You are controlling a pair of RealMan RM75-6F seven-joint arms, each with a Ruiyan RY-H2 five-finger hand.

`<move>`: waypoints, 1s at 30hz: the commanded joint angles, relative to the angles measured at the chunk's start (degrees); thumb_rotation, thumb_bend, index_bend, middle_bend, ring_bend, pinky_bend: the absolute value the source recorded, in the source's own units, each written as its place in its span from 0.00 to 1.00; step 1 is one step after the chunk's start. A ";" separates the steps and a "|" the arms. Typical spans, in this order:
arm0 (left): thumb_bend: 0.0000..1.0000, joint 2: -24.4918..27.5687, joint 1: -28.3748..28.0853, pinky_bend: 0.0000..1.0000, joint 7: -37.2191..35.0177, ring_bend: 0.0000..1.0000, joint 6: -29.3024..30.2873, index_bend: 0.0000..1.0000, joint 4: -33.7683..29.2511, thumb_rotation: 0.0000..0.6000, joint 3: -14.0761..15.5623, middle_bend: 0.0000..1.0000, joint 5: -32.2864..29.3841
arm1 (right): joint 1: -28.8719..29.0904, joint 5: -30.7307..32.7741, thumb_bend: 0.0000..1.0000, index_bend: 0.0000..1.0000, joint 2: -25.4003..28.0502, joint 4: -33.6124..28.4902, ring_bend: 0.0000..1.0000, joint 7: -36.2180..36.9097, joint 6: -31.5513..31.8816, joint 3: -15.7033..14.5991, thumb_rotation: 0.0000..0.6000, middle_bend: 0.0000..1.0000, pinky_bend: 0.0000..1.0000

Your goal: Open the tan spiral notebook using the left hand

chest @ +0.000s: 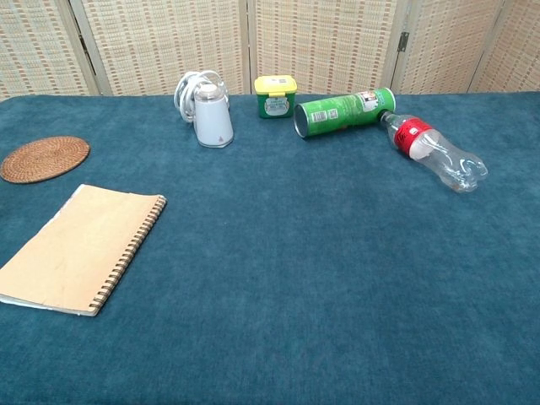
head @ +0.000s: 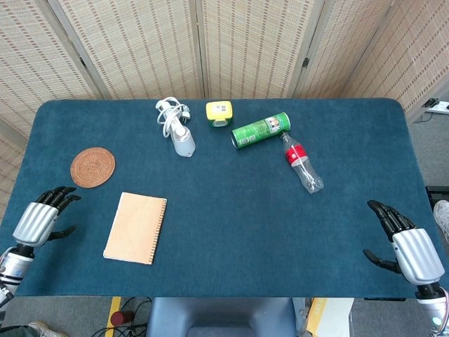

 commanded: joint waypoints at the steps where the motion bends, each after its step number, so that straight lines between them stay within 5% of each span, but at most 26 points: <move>1: 0.20 -6.28 -2.33 0.27 -5.43 0.18 -1.46 0.30 10.12 1.00 2.23 0.20 1.57 | 0.07 -0.10 0.21 0.04 0.16 -0.48 0.16 -0.57 -0.25 -0.03 1.00 0.14 0.31; 12: 0.20 -14.41 -3.04 0.27 -7.16 0.18 -1.56 0.28 24.35 1.00 6.07 0.20 3.27 | 0.62 -0.39 0.21 0.04 1.07 -2.36 0.16 -2.62 -1.82 -0.31 1.00 0.14 0.31; 20: 0.17 -16.95 -3.42 0.26 -6.20 0.12 -1.88 0.14 27.45 1.00 7.40 0.13 3.38 | 0.71 -0.17 0.21 0.04 1.32 -2.95 0.16 -3.13 -2.06 -0.17 1.00 0.14 0.31; 30: 0.17 -18.58 -3.66 0.26 -8.55 0.12 0.21 0.13 27.90 1.00 8.00 0.12 2.90 | 0.62 0.34 0.21 0.04 1.07 -3.01 0.16 -3.35 -2.24 -0.04 1.00 0.14 0.31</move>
